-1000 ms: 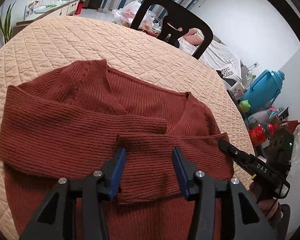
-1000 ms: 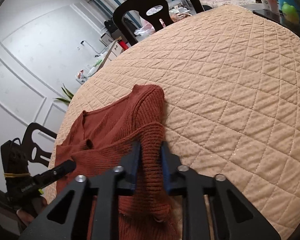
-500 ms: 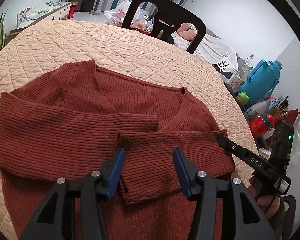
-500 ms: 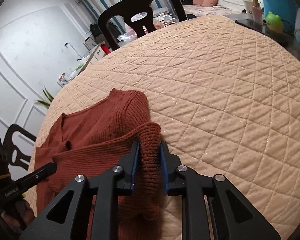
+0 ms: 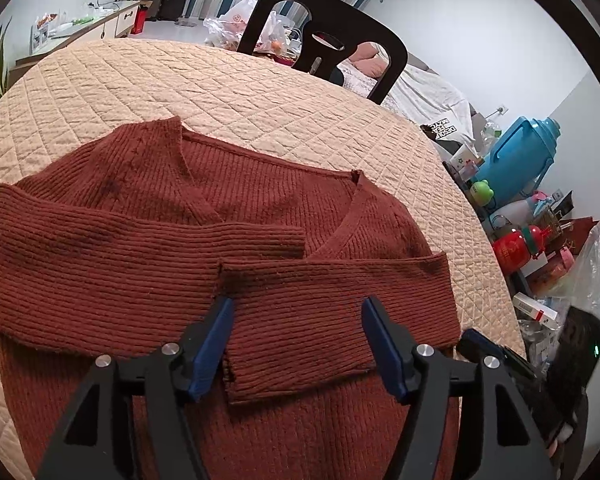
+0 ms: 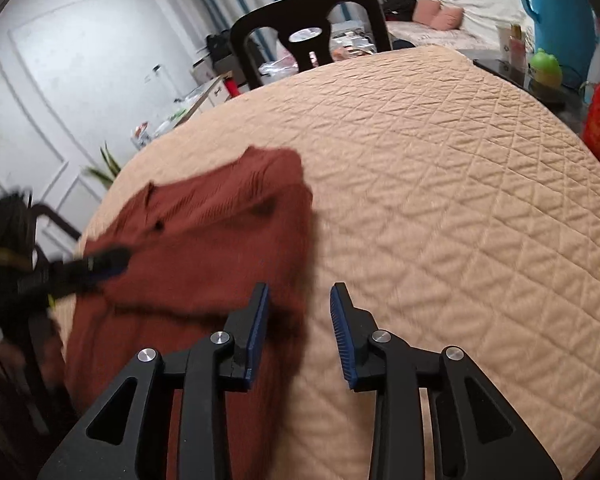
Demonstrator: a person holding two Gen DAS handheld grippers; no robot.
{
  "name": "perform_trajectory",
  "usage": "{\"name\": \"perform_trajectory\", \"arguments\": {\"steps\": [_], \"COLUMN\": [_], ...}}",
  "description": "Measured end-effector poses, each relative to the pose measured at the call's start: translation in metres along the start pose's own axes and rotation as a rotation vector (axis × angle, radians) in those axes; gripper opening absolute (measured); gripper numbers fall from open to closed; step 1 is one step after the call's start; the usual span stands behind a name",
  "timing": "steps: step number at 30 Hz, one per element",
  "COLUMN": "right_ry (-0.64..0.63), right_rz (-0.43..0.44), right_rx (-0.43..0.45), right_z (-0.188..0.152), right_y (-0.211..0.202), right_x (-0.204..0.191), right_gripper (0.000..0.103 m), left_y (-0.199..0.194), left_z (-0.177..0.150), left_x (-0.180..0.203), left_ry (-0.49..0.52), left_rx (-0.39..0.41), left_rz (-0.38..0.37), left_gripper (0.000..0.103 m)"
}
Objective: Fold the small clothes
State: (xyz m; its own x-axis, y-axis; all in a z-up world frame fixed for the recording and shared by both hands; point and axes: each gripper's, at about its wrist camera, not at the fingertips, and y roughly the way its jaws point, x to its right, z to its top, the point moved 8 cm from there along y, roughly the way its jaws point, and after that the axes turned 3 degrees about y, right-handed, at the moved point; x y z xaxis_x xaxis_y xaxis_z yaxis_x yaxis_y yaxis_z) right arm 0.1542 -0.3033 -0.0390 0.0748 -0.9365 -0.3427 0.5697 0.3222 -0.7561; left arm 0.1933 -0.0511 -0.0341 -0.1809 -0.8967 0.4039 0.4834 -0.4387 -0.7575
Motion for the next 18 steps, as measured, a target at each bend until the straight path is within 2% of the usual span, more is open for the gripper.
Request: {"name": "perform_trajectory", "arguments": {"steps": [1, 5, 9, 12, 14, 18], "right_ry": [-0.041, -0.207, -0.316, -0.32, -0.315, -0.308], "right_rz": [-0.022, -0.096, -0.257, -0.295, -0.352, -0.363], "right_rx": [0.003, 0.05, 0.062, 0.039, 0.051, 0.055], "right_z": [-0.003, -0.006, -0.002, 0.001, 0.003, 0.001], "right_y": [-0.001, -0.003, 0.011, 0.024, 0.022, 0.015], "right_x": [-0.005, -0.031, -0.037, -0.032, -0.022, -0.015], "right_gripper": [0.04, 0.04, 0.04, 0.04, 0.04, 0.04], "left_y": [0.0, -0.002, -0.002, 0.0, 0.0, 0.001], "left_z": [0.0, -0.002, -0.003, -0.003, -0.004, -0.005], "left_x": [0.001, 0.002, 0.002, 0.002, 0.003, 0.005], "left_ry": [0.0, -0.005, -0.015, -0.012, -0.005, 0.009], "left_rx": [-0.001, -0.002, -0.001, -0.003, -0.003, -0.001], "left_rz": [0.002, -0.001, 0.001, 0.005, 0.01, 0.018], "left_gripper": [0.069, 0.069, 0.069, 0.069, 0.069, 0.069]}}
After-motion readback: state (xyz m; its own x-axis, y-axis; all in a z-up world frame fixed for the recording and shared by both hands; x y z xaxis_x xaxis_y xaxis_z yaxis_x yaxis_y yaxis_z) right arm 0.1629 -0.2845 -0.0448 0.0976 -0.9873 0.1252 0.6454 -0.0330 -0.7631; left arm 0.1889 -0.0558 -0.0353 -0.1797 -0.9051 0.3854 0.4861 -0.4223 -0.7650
